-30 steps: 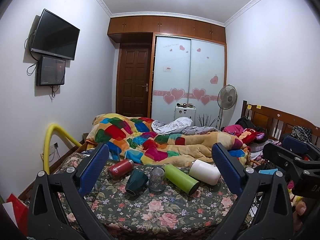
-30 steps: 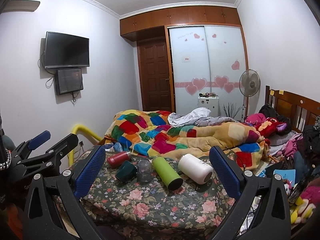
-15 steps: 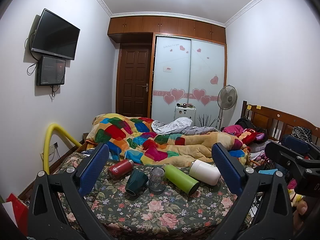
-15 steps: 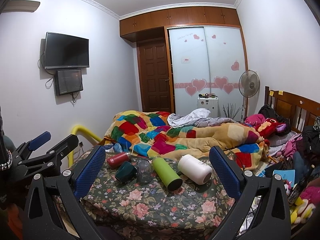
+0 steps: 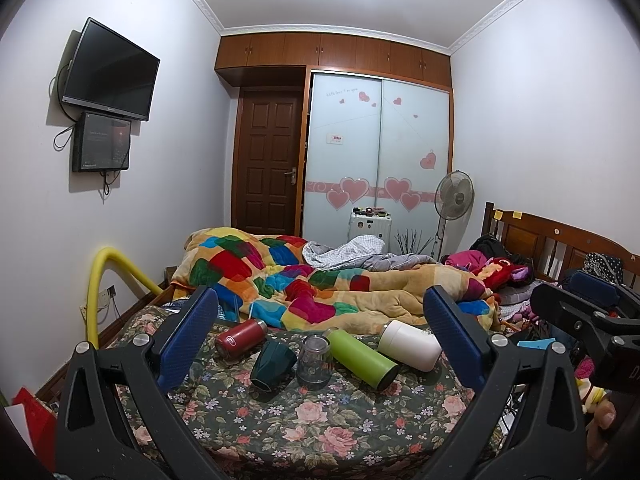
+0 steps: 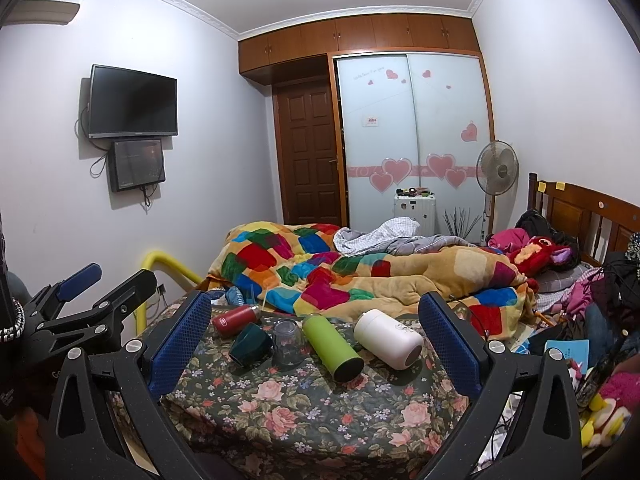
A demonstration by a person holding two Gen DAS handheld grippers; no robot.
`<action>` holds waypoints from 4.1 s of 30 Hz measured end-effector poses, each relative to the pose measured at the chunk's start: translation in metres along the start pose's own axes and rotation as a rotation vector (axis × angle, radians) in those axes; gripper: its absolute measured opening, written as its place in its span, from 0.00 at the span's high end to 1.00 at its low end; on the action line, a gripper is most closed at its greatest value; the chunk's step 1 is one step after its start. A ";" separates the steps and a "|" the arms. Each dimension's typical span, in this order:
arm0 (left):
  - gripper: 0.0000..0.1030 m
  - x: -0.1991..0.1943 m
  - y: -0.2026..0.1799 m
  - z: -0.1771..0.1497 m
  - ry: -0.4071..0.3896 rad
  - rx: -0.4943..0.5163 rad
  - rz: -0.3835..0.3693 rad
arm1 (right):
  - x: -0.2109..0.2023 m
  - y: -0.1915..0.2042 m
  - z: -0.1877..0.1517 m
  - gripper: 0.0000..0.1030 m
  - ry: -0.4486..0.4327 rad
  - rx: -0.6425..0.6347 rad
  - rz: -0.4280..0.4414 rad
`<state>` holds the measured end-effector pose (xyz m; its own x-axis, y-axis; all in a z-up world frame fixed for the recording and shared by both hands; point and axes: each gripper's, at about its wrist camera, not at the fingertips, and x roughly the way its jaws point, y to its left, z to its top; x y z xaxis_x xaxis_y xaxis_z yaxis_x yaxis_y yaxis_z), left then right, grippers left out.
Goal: Flip cup upright
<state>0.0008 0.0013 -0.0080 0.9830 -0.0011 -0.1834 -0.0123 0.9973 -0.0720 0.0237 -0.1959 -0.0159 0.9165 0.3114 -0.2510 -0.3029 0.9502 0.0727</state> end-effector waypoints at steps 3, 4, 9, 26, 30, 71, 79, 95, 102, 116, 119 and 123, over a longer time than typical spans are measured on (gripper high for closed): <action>0.00 0.000 0.000 0.000 0.001 0.001 0.001 | 0.000 0.000 0.000 0.00 0.000 0.000 0.000; 0.00 0.000 0.000 0.000 0.001 0.000 0.001 | 0.000 0.000 0.000 0.00 0.001 -0.001 0.000; 0.00 0.002 0.000 0.000 0.003 -0.001 0.001 | 0.000 0.000 -0.001 0.00 0.000 0.000 -0.001; 0.00 0.034 0.011 -0.010 0.057 -0.026 0.013 | 0.023 -0.008 -0.004 0.00 0.057 0.001 -0.011; 0.00 0.059 0.020 -0.020 0.105 -0.038 0.023 | 0.038 -0.010 -0.010 0.00 0.088 0.003 -0.019; 0.34 0.354 0.093 -0.203 0.704 0.064 -0.011 | 0.170 -0.040 -0.064 0.00 0.434 0.019 -0.075; 0.34 0.316 0.085 -0.193 0.673 0.068 -0.009 | 0.167 -0.037 -0.066 0.00 0.443 0.011 -0.082; 0.34 0.243 0.026 -0.148 0.603 0.127 -0.083 | 0.138 -0.029 -0.063 0.00 0.406 -0.002 -0.070; 0.34 0.234 -0.015 -0.153 0.609 0.144 -0.146 | 0.122 -0.039 -0.064 0.00 0.391 0.009 -0.086; 0.34 0.253 -0.076 -0.215 0.739 0.160 -0.200 | 0.116 -0.063 -0.083 0.00 0.430 0.040 -0.107; 0.34 0.257 -0.081 -0.224 0.748 0.183 -0.186 | 0.120 -0.064 -0.087 0.00 0.445 0.040 -0.105; 0.34 0.262 -0.081 -0.230 0.764 0.188 -0.174 | 0.122 -0.064 -0.089 0.00 0.460 0.039 -0.102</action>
<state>0.2171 -0.0964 -0.2755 0.5706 -0.1394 -0.8093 0.2269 0.9739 -0.0077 0.1315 -0.2198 -0.1372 0.7279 0.1883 -0.6593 -0.1990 0.9782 0.0597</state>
